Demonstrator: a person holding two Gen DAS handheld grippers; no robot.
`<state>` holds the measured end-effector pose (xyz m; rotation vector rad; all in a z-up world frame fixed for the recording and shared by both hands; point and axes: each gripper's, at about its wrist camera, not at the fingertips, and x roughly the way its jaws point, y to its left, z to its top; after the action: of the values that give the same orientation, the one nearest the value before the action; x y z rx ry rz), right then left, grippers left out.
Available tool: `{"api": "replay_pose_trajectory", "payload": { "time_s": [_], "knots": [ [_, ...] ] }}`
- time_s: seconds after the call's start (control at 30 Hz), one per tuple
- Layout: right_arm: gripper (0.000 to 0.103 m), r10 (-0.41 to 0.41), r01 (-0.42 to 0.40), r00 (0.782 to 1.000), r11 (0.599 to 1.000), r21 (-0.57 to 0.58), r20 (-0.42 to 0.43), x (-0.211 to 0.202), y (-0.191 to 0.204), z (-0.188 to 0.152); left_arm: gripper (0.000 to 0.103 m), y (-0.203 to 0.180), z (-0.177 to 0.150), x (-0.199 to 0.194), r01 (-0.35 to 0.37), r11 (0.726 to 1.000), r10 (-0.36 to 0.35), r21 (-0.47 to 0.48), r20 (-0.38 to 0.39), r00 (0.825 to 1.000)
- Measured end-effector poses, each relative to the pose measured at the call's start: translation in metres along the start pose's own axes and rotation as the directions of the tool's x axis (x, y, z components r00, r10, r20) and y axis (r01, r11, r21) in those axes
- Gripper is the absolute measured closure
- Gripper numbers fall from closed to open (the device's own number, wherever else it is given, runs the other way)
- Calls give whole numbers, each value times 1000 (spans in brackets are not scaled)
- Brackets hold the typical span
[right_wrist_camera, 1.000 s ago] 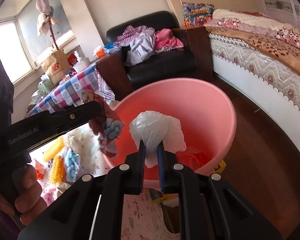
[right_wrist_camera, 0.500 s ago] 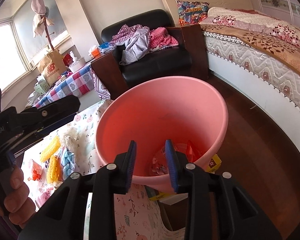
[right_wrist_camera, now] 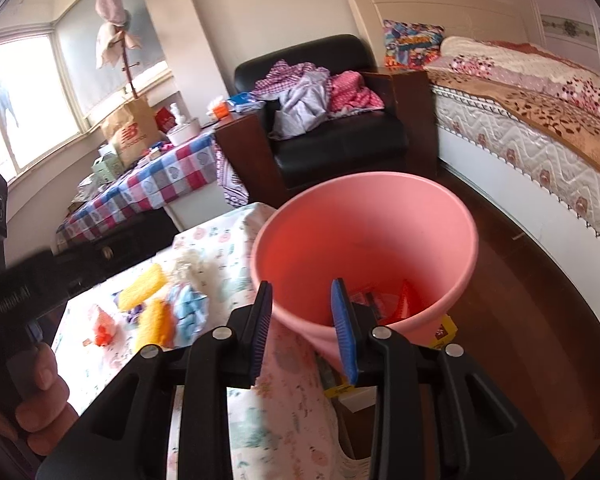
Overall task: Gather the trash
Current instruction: 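Bring both grippers back over the remaining trash on the table, then grasp the clear orange-tinged bag with the left gripper while the right grasps a yellow foam net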
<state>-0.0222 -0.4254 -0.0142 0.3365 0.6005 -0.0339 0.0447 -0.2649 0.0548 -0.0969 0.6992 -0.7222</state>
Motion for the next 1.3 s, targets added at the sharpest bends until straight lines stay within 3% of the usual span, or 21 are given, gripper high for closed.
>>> {"api": "replay_pose_trajectory", "payload": {
  "time_s": [0.1,0.4,0.57,0.83,1.03,1.13,1.3],
  "knots": [
    [63,25,-25,1000,999,-21,-6,-2,13,-3,59,6,-10,-19,-29,999,29,25,9,1000],
    [62,97,-104,993,989,-107,-70,5,61,-18,57,57,-49,-77,-173,985,173,10,11,985],
    [62,128,-147,983,980,-136,-135,16,85,-34,57,105,-74,-110,-274,961,275,-46,0,962],
    [62,171,-206,964,965,-164,-204,33,110,-48,57,182,-112,-137,-405,897,398,-178,-73,914],
    [62,170,-207,961,965,-161,-220,41,111,-50,57,194,-99,-128,-409,892,403,-191,-71,912],
    [62,168,-205,960,967,-152,-225,45,108,-48,57,196,-86,-113,-444,881,438,-163,-71,896],
    [62,165,-201,961,968,-150,-221,49,105,-41,57,216,-62,-95,-445,865,435,-234,-94,895]
  ]
}}
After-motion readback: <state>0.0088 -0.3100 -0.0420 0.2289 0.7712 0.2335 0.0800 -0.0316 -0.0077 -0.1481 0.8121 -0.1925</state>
